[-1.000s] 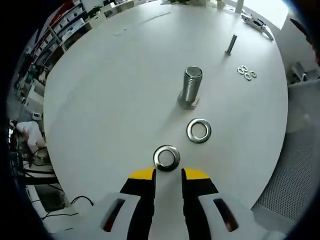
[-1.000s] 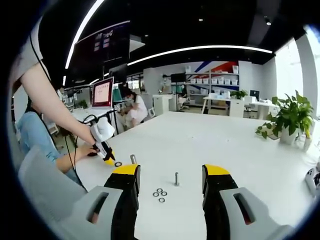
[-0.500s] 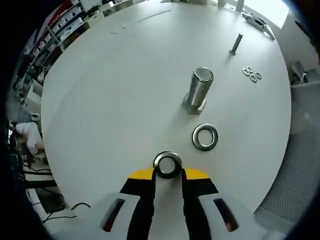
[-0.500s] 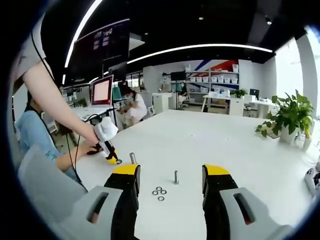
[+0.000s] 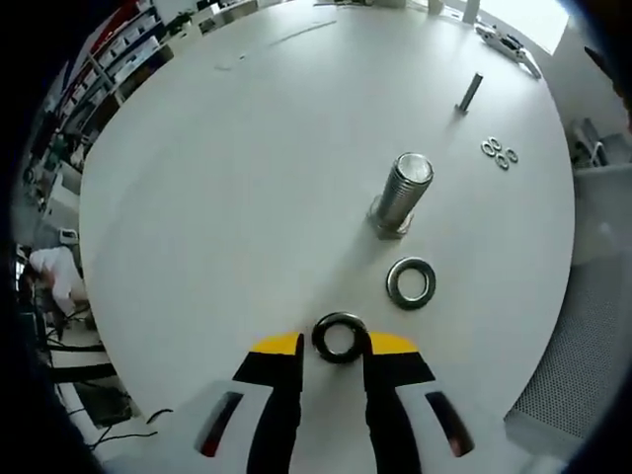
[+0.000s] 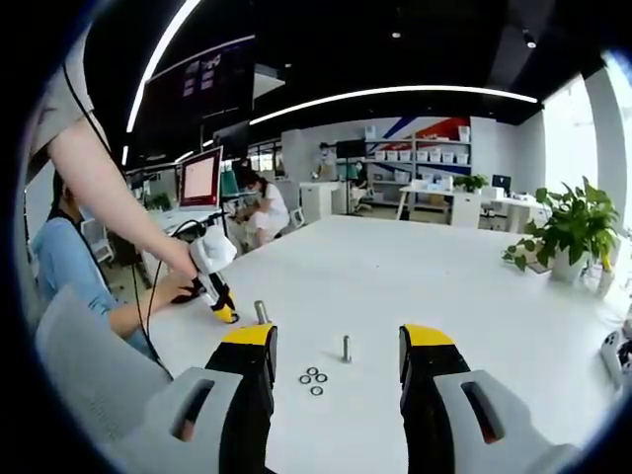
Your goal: Place the washer onto the threaded stud by aligning its center hole with the stud, sliding it down to the base, and recovering from edge contact or off-axis alignment until the washer reaches the visible bottom stop.
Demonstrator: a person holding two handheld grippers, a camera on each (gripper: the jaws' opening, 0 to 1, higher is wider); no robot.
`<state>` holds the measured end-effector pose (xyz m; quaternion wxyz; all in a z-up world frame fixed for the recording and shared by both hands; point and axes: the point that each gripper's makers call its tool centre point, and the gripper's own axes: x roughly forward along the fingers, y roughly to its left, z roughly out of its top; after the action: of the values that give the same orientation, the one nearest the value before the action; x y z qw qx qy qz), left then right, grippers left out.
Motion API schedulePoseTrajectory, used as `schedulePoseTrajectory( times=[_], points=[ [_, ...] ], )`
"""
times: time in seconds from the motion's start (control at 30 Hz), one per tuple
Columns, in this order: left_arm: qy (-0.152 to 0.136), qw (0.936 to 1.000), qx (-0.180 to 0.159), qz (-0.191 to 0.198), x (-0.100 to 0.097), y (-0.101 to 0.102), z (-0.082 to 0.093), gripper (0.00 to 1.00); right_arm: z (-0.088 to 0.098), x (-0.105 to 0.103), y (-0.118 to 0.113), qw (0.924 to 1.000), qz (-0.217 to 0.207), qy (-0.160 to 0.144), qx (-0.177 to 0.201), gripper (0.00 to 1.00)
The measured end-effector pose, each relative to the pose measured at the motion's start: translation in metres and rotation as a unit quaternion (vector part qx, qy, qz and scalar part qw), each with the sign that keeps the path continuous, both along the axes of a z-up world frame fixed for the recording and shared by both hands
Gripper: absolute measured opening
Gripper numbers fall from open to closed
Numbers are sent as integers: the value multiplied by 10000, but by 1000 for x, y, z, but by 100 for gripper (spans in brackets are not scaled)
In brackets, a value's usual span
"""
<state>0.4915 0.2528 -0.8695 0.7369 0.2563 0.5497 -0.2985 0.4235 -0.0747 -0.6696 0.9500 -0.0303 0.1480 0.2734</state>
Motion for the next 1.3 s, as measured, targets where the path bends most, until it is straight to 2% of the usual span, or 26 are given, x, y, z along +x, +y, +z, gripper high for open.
schedulePoseTrajectory(
  times=[0.27,0.6,1.03,1.3],
  points=[
    [109,9997,77,-180,-4,-3,-6,24,-1,1,-3,10000,-45,16,-6,52],
    [216,9998,-58,-8,-4,-4,-6,22,-2,1,-2,10000,-34,48,-25,52],
    [403,9984,260,-286,-3,-6,-8,22,-6,-2,2,9999,64,107,-85,51],
    [455,9983,284,-245,-5,-6,-7,22,-7,-2,2,9999,68,144,-67,51]
  ],
)
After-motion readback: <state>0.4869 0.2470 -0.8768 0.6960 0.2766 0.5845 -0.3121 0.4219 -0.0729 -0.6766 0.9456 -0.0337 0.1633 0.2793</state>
